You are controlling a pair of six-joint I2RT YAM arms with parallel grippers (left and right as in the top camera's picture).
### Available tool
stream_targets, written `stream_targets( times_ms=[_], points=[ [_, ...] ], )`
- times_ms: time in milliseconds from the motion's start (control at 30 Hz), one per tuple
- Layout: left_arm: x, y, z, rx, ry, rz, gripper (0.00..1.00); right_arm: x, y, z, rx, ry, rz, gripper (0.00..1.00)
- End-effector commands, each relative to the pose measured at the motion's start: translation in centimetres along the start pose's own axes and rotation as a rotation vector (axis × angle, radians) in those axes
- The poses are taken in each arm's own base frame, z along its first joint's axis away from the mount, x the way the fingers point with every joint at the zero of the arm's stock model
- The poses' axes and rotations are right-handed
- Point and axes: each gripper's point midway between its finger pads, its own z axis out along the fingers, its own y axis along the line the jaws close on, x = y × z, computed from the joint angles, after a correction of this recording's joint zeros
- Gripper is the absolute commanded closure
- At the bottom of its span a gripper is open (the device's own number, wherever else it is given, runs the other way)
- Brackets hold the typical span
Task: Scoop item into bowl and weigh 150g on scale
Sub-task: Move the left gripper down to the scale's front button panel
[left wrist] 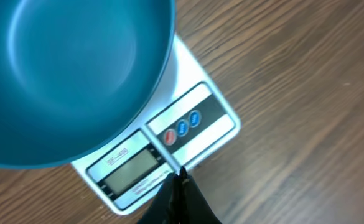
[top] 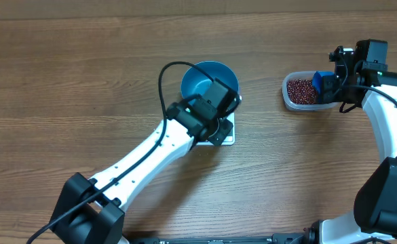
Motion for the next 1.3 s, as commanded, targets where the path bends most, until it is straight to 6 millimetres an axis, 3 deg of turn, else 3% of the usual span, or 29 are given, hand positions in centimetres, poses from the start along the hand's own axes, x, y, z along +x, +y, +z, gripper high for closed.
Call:
stream_targets(
  times_ms=[0,433,967,1267],
  points=[
    [0.2,2.2,0.3,-0.148,0.004,0.046,0.96,0.2,-0.3,0.0,0.008,0.007,0.016,0.96],
    [0.0,1.1,1.1,-0.089,0.000,0.050,0.96,0.2,-0.4,0.0,0.012,0.006,0.011,0.96],
    [2.7,0.7,7.6,-0.091,0.125,0.054,0.96,0.0,-0.4,0.0,0.013,-0.001,0.011,0.96],
    [2.6,0.6,7.9,-0.090,0.119,0.053,0.96,0.0,-0.4,0.0,0.013,0.000,0.011,0.96]
  ],
)
